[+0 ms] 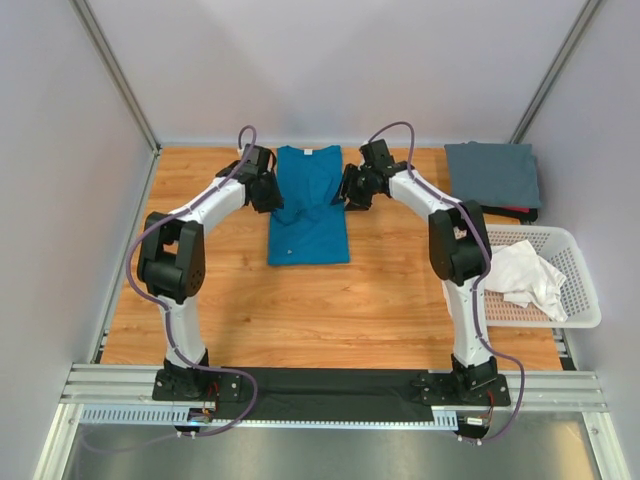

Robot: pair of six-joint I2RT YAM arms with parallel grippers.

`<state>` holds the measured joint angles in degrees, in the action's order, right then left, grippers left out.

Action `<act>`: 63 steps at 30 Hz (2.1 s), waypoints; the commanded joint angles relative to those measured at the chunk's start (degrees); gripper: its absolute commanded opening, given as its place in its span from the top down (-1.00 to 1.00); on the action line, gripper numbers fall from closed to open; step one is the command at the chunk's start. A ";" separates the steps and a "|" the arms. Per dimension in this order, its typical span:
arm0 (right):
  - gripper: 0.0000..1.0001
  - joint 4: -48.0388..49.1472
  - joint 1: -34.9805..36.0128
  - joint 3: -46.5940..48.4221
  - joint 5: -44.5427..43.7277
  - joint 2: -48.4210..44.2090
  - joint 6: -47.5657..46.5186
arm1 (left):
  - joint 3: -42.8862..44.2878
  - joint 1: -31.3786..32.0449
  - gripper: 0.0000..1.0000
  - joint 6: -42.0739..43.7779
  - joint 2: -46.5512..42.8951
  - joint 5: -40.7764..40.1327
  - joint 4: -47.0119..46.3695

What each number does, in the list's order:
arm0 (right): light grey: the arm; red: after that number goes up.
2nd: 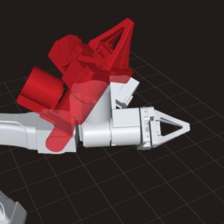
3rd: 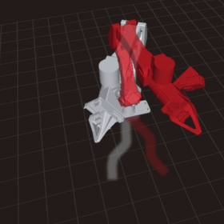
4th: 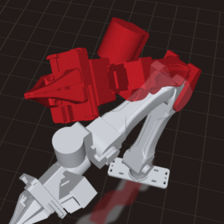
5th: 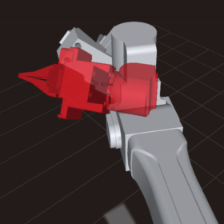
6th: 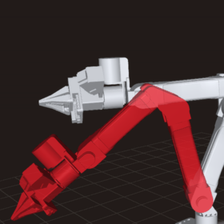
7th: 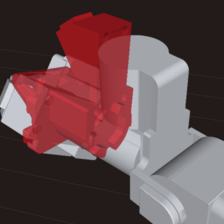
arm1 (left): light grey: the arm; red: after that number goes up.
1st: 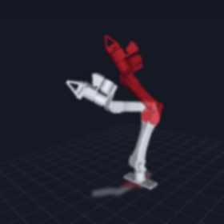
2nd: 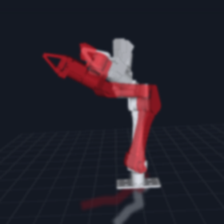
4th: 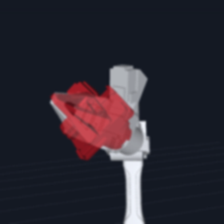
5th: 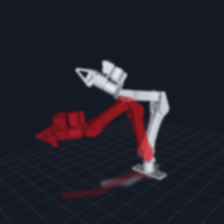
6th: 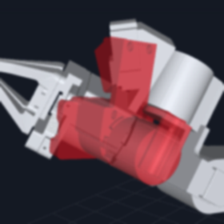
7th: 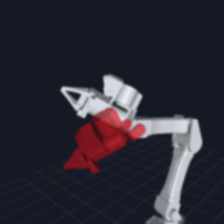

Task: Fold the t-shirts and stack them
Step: Fold the tshirt

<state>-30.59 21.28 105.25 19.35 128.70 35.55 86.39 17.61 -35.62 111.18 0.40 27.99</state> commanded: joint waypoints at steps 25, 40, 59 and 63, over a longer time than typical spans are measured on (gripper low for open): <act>0.79 12.31 3.07 -3.57 -2.30 -1.10 2.15 | -9.58 -0.73 0.94 -10.61 -0.71 19.28 -27.63; 0.95 12.92 0.26 -3.03 -7.58 6.47 3.21 | -2.37 -0.73 1.00 -14.57 14.24 12.00 -25.71; 0.87 9.41 0.17 1.36 -1.78 -1.34 -0.39 | -0.61 -0.64 1.00 -5.08 3.99 14.01 -23.42; 0.86 10.90 1.13 1.97 0.68 -3.98 -0.39 | -2.45 -0.64 0.99 -3.59 -2.61 13.31 -23.15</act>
<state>-21.21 21.74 103.92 17.45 130.65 36.64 84.03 17.08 -42.98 118.26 14.04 5.78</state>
